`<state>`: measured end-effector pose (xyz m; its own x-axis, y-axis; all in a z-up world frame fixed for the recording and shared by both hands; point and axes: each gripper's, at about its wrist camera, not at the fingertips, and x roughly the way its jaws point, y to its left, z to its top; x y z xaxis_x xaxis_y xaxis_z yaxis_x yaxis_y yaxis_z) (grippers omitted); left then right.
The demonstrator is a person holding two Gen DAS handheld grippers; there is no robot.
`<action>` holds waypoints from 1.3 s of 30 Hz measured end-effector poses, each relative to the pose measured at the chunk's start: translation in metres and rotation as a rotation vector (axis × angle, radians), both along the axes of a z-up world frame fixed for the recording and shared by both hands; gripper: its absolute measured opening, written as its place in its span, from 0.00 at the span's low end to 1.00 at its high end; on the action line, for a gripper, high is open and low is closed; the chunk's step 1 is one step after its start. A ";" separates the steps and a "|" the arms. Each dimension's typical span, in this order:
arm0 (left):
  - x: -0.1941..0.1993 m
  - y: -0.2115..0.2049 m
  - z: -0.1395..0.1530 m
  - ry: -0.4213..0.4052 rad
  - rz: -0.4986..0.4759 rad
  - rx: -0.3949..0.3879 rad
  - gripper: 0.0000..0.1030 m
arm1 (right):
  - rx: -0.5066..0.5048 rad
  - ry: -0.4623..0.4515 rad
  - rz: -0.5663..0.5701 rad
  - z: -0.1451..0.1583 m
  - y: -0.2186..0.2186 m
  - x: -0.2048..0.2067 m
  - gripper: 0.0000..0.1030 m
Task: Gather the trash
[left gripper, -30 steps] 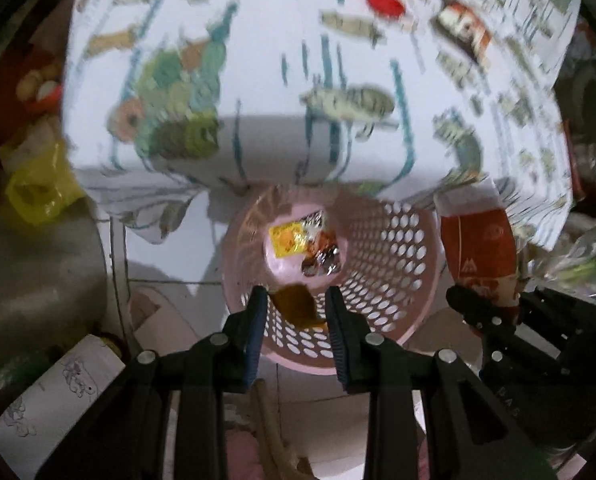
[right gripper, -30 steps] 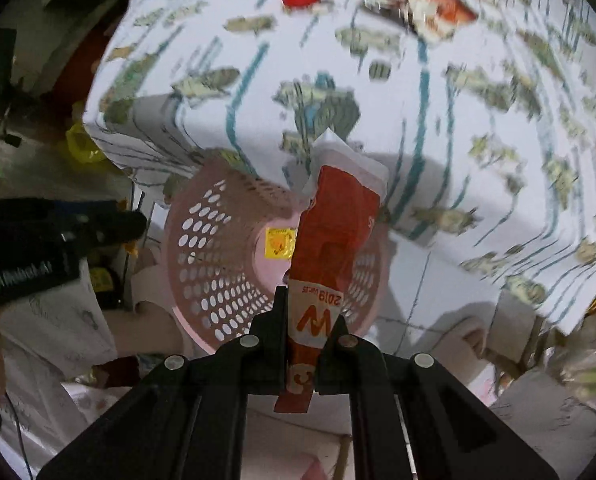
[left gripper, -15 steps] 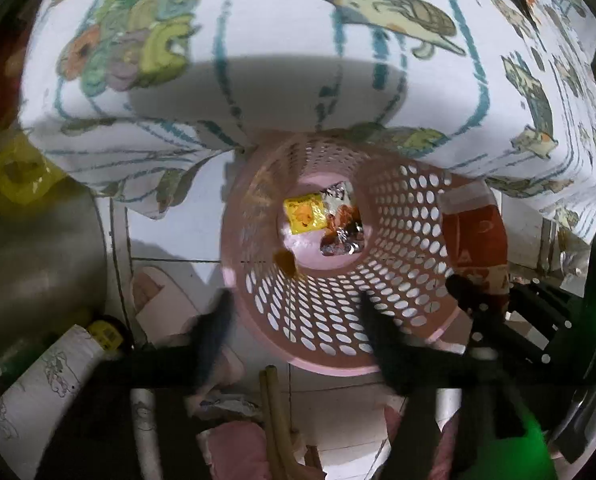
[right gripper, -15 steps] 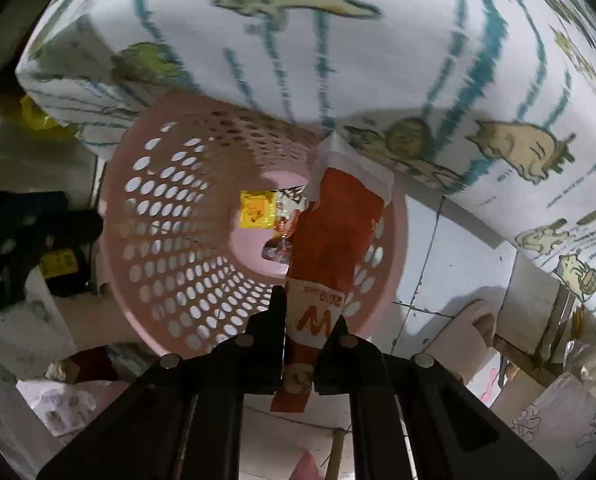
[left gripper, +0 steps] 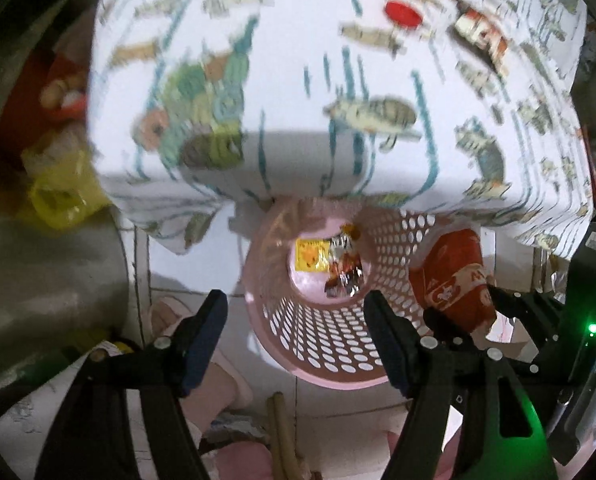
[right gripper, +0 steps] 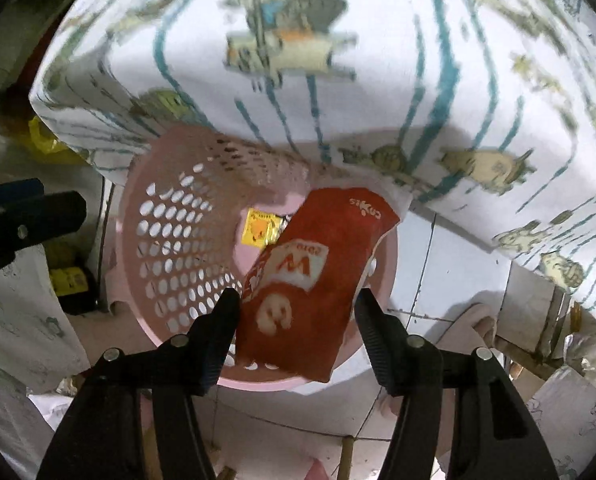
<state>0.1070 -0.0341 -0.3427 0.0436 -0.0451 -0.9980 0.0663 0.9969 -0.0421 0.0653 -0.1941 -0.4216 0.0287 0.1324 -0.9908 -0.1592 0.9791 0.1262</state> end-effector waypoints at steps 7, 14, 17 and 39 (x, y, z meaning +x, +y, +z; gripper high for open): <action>0.000 0.007 0.056 -0.192 -0.001 -0.012 0.66 | -0.035 -0.195 0.029 0.064 0.002 -0.004 0.60; -0.007 0.018 0.127 -0.460 0.015 -0.033 0.70 | 0.016 -0.318 -0.040 0.115 -0.012 -0.001 0.60; -0.016 0.020 0.152 -0.592 0.022 -0.014 0.83 | 0.046 -0.366 -0.050 0.133 -0.018 0.000 0.60; -0.022 0.033 0.187 -0.791 0.056 0.015 1.00 | 0.064 -0.524 -0.134 0.181 -0.043 0.009 0.62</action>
<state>0.0850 -0.0015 -0.1556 0.7417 -0.0089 -0.6707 0.0211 0.9997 0.0101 0.0746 -0.2371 -0.2407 0.5374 0.1529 -0.8294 -0.0911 0.9882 0.1231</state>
